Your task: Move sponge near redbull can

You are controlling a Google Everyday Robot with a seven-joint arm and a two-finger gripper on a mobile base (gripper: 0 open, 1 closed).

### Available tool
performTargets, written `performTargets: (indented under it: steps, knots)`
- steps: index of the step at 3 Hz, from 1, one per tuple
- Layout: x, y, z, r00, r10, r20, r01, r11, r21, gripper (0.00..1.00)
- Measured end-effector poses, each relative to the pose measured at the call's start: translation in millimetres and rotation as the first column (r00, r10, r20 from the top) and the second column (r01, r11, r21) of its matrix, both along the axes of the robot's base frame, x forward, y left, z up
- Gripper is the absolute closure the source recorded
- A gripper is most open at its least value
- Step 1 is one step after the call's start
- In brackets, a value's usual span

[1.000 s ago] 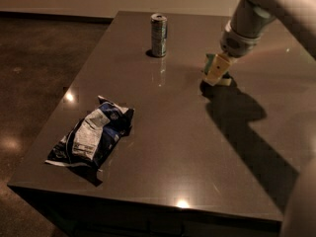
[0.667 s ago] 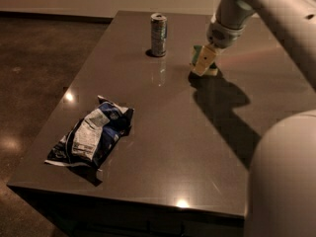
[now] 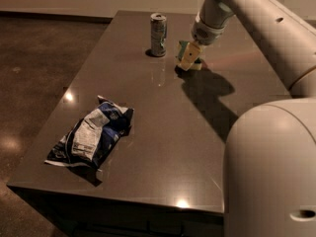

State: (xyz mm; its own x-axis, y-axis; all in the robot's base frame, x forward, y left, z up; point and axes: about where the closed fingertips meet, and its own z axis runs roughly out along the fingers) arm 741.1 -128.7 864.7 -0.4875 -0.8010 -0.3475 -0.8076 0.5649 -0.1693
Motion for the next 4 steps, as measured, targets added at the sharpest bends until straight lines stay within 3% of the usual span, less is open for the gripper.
performTargets:
  steps: [1,2,4]
  knots:
    - [11,13,-4,0.9996,0.017,0.020,-0.017,1.000,0.006,1.00]
    - [20,24,-8,0.9993,0.024,0.027,-0.024,1.000,-0.003,0.85]
    - [22,29,-15,0.9994,0.029,0.021,-0.029,1.000,-0.006,0.38]
